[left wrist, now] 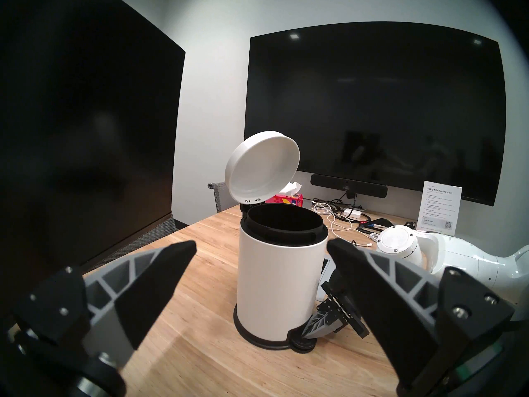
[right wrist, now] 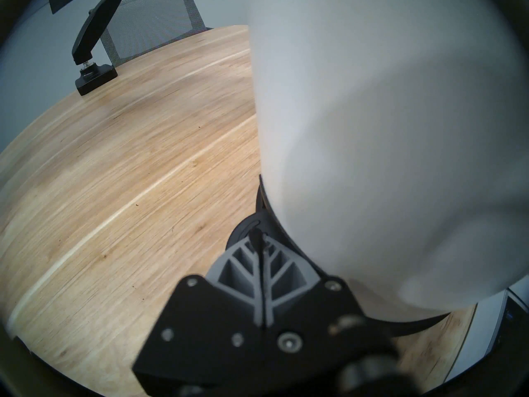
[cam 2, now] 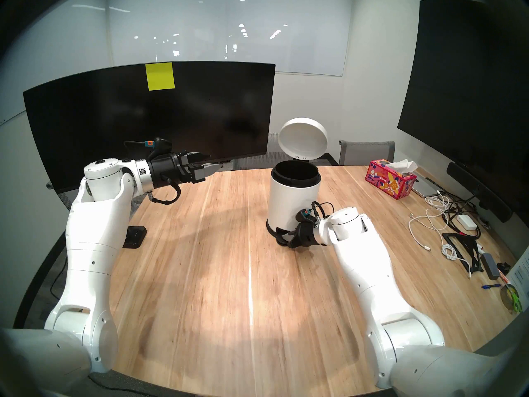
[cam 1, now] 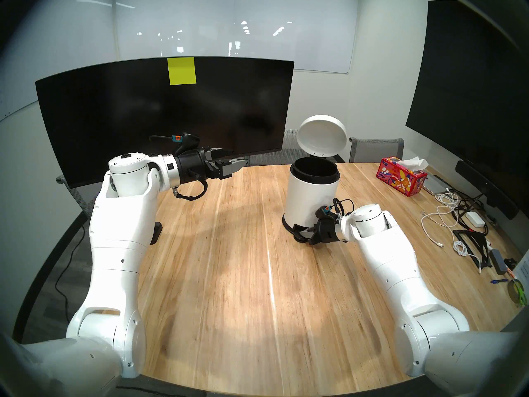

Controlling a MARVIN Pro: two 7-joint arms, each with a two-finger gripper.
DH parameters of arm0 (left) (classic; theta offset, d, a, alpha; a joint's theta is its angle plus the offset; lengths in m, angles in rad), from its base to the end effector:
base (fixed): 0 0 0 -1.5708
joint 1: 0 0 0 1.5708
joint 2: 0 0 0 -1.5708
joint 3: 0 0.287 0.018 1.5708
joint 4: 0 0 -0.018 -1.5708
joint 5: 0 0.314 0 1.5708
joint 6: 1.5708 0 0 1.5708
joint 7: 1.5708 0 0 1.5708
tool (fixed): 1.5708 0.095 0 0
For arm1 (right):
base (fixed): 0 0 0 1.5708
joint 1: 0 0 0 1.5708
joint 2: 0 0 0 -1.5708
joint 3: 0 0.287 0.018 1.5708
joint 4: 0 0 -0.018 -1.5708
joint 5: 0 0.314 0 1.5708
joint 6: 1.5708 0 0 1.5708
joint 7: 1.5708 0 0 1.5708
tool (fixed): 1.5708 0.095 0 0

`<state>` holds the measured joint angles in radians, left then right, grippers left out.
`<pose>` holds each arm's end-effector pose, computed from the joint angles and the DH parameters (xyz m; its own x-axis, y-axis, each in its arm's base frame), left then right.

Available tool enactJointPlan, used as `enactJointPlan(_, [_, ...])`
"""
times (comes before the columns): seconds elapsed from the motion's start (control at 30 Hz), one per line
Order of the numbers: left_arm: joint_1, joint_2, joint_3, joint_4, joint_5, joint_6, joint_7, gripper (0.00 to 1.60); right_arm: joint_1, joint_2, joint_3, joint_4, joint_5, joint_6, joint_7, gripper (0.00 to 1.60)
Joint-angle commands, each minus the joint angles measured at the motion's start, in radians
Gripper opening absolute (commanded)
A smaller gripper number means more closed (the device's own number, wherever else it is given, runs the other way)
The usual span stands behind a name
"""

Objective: Peel the sticky note off the monitor, open the trash can lid and drop the sticker into the trash can

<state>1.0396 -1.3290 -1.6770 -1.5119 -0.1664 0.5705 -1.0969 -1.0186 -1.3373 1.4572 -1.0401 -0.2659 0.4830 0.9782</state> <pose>0.4924 0.0336 -0.1009 0.0751 0.0043 0.9972 -0.8169 -0.5732 0.0640 0.5248 -0.0211 -0.3029 0.4656 0.4329 0.7719 0.7201 -0.6923 -0.0461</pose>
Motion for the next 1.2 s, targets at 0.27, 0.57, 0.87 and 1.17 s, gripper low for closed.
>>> enactJointPlan(0.27, [-0.019, -0.002, -0.002, -0.012, -0.001, -0.002, 0.001, 1.60, -0.004, 0.007, 0.001, 0.002, -0.003, 0.000, -0.003, 0.00])
enactJointPlan(0.57, [0.002, -0.026, -0.029, -0.030, -0.013, -0.023, 0.014, 1.60, -0.004, 0.007, 0.001, 0.002, -0.003, 0.000, -0.003, 0.00])
enactJointPlan(0.87, [0.063, -0.077, -0.047, -0.109, -0.011, -0.035, 0.071, 1.60, -0.004, 0.007, 0.001, 0.002, -0.003, 0.000, -0.003, 0.00])
enactJointPlan(1.17, [0.127, -0.133, -0.080, -0.183, -0.003, -0.088, 0.172, 1.60, -0.004, 0.007, 0.001, 0.002, -0.003, 0.000, -0.003, 0.00])
